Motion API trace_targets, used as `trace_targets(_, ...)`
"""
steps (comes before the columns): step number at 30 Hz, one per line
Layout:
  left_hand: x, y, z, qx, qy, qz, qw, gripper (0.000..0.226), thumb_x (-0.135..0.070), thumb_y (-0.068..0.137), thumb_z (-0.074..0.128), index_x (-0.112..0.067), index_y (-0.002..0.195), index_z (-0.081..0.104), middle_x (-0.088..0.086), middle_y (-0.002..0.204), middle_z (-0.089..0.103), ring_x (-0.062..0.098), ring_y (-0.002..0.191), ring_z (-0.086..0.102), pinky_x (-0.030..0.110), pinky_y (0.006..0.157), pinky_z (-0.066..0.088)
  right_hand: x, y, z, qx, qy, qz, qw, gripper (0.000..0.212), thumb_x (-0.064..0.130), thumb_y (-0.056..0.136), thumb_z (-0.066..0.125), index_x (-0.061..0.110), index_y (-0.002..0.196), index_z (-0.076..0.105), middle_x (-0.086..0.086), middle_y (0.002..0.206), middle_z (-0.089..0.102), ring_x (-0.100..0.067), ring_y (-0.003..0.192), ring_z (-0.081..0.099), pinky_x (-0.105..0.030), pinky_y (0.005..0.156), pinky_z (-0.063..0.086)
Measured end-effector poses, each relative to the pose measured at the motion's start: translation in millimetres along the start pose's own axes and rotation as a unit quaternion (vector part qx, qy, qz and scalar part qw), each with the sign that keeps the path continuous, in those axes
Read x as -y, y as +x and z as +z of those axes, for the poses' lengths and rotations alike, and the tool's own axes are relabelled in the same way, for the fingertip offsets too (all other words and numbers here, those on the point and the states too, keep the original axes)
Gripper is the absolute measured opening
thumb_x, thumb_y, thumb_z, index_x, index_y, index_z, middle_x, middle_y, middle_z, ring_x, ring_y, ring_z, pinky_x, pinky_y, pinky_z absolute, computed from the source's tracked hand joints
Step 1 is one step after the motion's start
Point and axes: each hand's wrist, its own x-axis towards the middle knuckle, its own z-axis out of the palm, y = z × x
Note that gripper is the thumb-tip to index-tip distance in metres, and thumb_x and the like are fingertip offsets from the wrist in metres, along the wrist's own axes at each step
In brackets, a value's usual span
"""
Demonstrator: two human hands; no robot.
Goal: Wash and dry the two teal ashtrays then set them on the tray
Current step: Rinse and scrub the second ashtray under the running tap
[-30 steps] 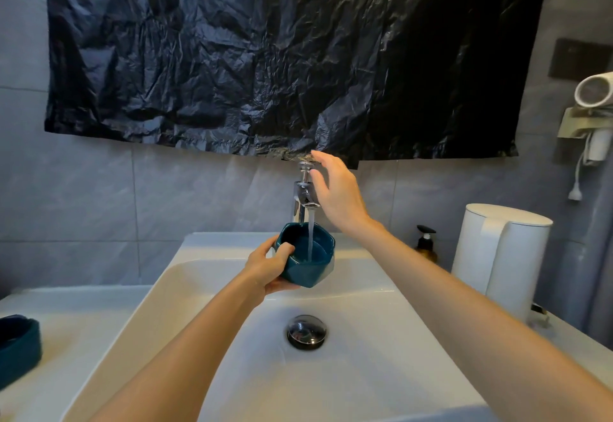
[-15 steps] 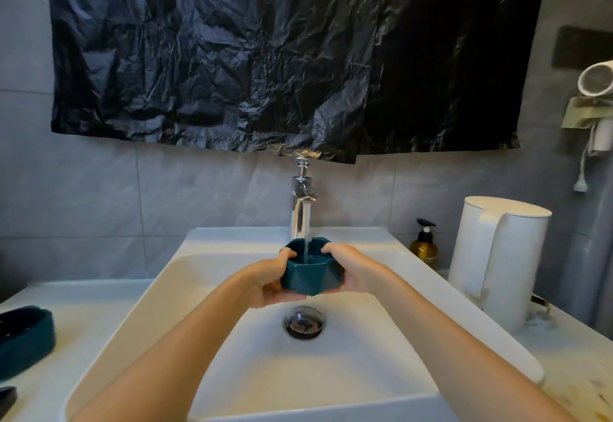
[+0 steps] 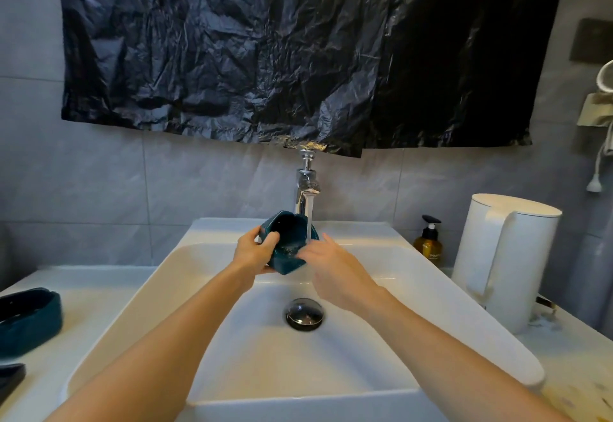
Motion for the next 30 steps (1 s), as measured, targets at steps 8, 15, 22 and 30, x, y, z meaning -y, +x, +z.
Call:
trace_targets(8, 3.2, -5.3, 2.9, 0.056, 0.038, 0.016, 0.998, 0.029, -0.017, 0.097, 0.053, -0.016, 0.126, 0.054, 0.014, 0.103, 0.061, 0.032, 0.088, 0.063, 0.035, 0.058, 0.058, 1.5, -6.7, -2.7, 0.116, 0.000, -0.020, 0.993, 0.069, 0.003, 0.080, 0.053, 0.029, 0.142, 0.039, 0.007, 0.145, 0.045, -0.021, 0.138, 0.033, -0.044, 0.120, 0.016)
trace_targets(15, 2.7, -7.2, 3.2, 0.085, 0.036, -0.041, 0.995, 0.027, -0.025, 0.097, 0.051, -0.014, 0.122, 0.055, 0.017, 0.114, 0.061, 0.034, 0.096, 0.065, 0.038, 0.063, 0.059, 13.1, -1.7, -8.4, 0.100, -0.048, -0.054, 0.992, 0.071, 0.019, 0.081, 0.061, 0.024, 0.146, 0.032, 0.005, 0.145, 0.046, -0.015, 0.138, 0.034, -0.039, 0.118, -0.012)
trace_targets(22, 1.3, -6.5, 8.6, 0.131, 0.022, -0.098, 0.986, 0.034, -0.034, 0.098, 0.049, -0.008, 0.118, 0.056, 0.018, 0.110, 0.065, 0.032, 0.093, 0.067, 0.043, 0.073, 0.060, 4.4, 0.7, -6.7, 0.069, -0.144, -0.017, 0.987, 0.056, 0.043, 0.086, 0.055, 0.019, 0.136, 0.047, 0.000, 0.123, 0.064, -0.021, 0.123, 0.051, -0.037, 0.118, -0.006)
trace_targets(30, -3.8, -9.0, 3.9, 0.162, 0.029, -0.138, 0.977, 0.029, -0.036, 0.097, 0.049, -0.009, 0.106, 0.055, 0.016, 0.100, 0.065, 0.027, 0.082, 0.067, 0.037, 0.064, 0.060, 3.7, 2.5, -11.2, 0.111, -0.110, -0.024, 0.987, 0.069, 0.064, 0.080, 0.054, 0.027, 0.138, 0.042, 0.007, 0.132, 0.058, -0.015, 0.131, 0.045, -0.052, 0.118, -0.008)
